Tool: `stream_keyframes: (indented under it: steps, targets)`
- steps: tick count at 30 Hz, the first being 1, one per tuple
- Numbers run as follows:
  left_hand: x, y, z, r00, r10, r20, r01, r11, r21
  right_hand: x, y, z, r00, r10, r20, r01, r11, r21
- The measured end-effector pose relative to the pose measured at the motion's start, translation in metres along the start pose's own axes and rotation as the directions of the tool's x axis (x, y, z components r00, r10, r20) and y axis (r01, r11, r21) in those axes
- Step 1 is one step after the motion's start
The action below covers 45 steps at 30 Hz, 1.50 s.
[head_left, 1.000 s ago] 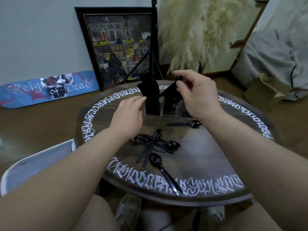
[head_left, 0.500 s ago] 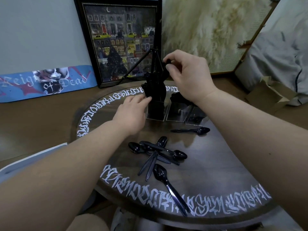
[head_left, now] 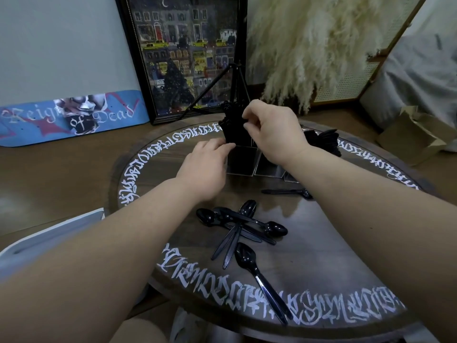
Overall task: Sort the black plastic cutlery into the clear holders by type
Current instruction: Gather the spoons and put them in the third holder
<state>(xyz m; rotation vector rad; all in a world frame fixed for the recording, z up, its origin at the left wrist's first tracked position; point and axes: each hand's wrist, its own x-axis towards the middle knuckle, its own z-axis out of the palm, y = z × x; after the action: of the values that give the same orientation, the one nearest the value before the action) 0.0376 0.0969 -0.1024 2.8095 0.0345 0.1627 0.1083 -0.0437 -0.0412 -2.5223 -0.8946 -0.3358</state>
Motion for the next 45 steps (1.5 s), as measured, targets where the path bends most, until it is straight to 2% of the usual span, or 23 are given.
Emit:
stream_keyframes:
  steps: [4,7,9,11,14,20,24,31,33,36,40,45]
  targets:
    - [-0.001,0.000,0.002,1.000,0.005,-0.007,-0.005,1.000,-0.013,0.000,0.001,0.007,0.996,-0.014,0.085,0.020,0.997,-0.075]
    - [-0.002,0.000,0.003,1.000,0.012,-0.007,-0.013,1.000,-0.016,-0.003,0.008,0.001,0.997,0.011,-0.074,-0.022,0.989,-0.147]
    - [-0.002,-0.001,0.004,1.000,0.020,-0.011,-0.020,1.000,-0.007,-0.005,0.015,-0.003,0.992,0.068,-0.110,-0.090,0.973,-0.210]
    - [-0.002,-0.002,0.005,1.000,0.017,-0.014,-0.017,1.000,-0.001,-0.005,0.020,-0.002,0.992,0.122,-0.041,-0.129,0.945,-0.300]
    - [-0.002,-0.002,0.005,1.000,0.009,-0.014,-0.009,1.000,0.003,-0.006,0.019,0.004,0.987,0.146,0.069,-0.107,0.911,-0.399]
    - [-0.001,-0.002,0.005,1.000,0.019,-0.014,-0.019,1.000,0.009,-0.010,0.009,0.010,0.984,0.099,0.146,-0.063,0.970,-0.236]
    - [-0.001,-0.003,0.006,1.000,0.024,-0.011,-0.024,1.000,0.011,-0.015,0.009,0.011,0.988,0.066,0.139,-0.023,0.956,-0.294]
    - [-0.021,0.004,0.005,1.000,0.000,-0.001,0.000,1.000,0.015,-0.046,0.017,-0.012,0.997,-0.066,-0.026,0.056,0.959,-0.276]
    - [-0.032,0.009,0.006,1.000,0.002,0.010,-0.002,1.000,0.011,-0.067,0.019,-0.017,0.996,-0.080,-0.028,0.071,0.967,-0.245]
    - [-0.052,0.017,0.008,0.999,0.005,0.038,-0.005,1.000,0.006,-0.103,0.025,-0.016,0.994,0.014,0.112,0.009,0.979,-0.203]
    - [-0.077,0.027,0.013,0.990,-0.067,0.122,0.064,0.998,0.027,-0.144,0.042,-0.003,0.946,0.163,0.281,-0.096,0.967,-0.236]
    - [-0.101,0.033,0.032,0.972,-0.138,0.191,0.130,0.990,0.053,-0.169,0.068,0.016,0.864,0.338,0.372,-0.258,0.933,-0.249]
